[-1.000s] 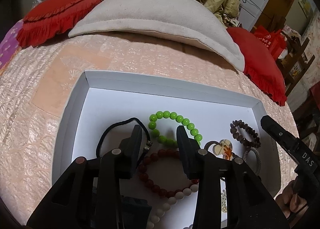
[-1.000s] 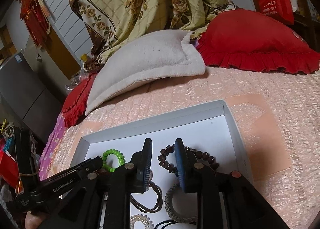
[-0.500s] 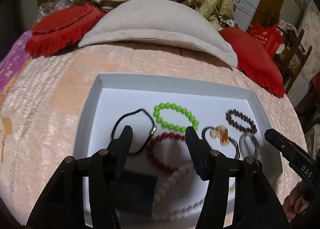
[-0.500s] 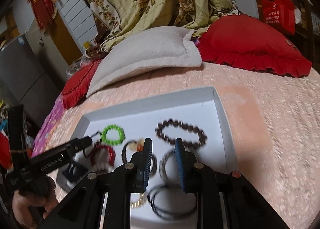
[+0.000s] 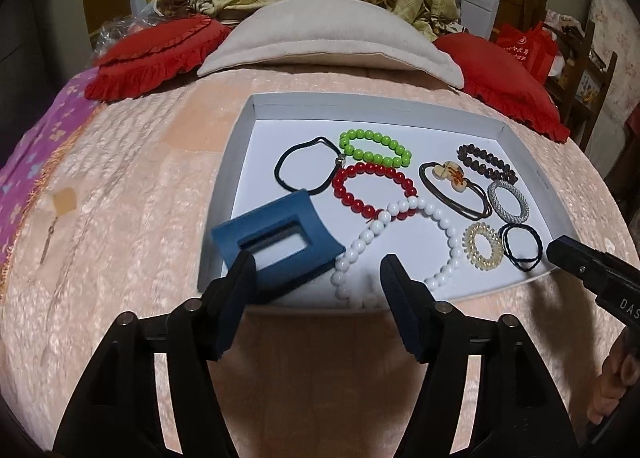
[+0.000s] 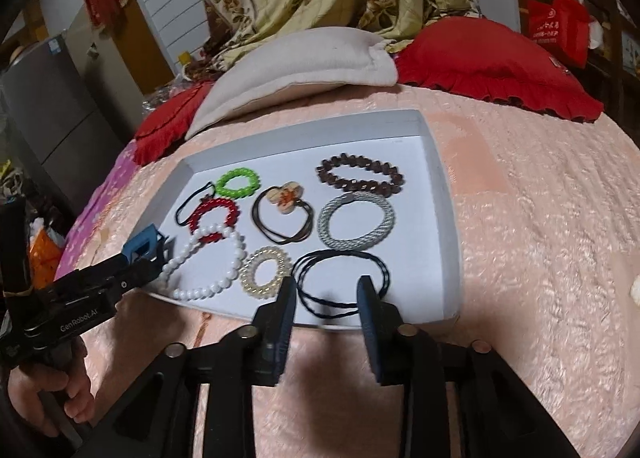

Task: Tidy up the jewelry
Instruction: 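Open both grippers and withdraw them from the tray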

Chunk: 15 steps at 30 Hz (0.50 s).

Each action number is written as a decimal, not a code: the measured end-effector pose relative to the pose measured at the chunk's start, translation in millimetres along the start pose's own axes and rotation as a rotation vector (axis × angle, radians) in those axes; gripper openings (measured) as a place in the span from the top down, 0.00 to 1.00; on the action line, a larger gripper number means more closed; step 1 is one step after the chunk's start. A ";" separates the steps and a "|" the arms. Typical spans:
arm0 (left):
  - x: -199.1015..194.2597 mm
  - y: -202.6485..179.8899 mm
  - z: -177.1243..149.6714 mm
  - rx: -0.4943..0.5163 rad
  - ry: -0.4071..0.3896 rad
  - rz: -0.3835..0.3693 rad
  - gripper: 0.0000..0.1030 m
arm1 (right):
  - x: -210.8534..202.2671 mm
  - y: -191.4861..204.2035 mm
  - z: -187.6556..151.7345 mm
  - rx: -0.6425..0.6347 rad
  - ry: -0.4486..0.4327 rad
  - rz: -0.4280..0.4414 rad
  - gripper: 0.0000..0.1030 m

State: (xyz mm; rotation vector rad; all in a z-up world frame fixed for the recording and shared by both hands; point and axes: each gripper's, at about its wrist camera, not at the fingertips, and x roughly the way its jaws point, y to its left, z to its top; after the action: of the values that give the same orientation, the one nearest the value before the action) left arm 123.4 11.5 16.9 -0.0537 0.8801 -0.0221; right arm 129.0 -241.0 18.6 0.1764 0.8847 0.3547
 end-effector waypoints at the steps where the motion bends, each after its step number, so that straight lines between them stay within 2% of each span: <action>1: -1.1 0.2 -2.6 0.005 -0.001 0.008 0.36 | -1.2 0.9 -2.2 -0.008 -0.003 0.002 0.66; 3: -3.2 3.2 -7.8 0.010 0.001 0.021 0.36 | -4.0 1.4 -5.1 -0.012 -0.002 -0.001 0.66; 6: -10.3 7.2 -15.2 0.009 0.000 -0.012 0.36 | -10.1 1.2 -10.9 -0.011 0.001 0.017 0.66; 11: -24.4 3.1 -30.9 0.022 0.003 -0.012 0.36 | -20.4 5.4 -22.6 -0.062 0.009 0.018 0.66; 15: -39.4 3.9 -38.6 -0.030 -0.017 -0.031 0.36 | -37.1 7.0 -30.6 -0.073 -0.023 -0.017 0.65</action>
State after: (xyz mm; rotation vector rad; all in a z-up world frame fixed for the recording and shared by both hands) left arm 68.5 15.6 22.5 -0.0955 0.8622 -0.0376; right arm 81.9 -248.2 28.4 0.1049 0.8487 0.3678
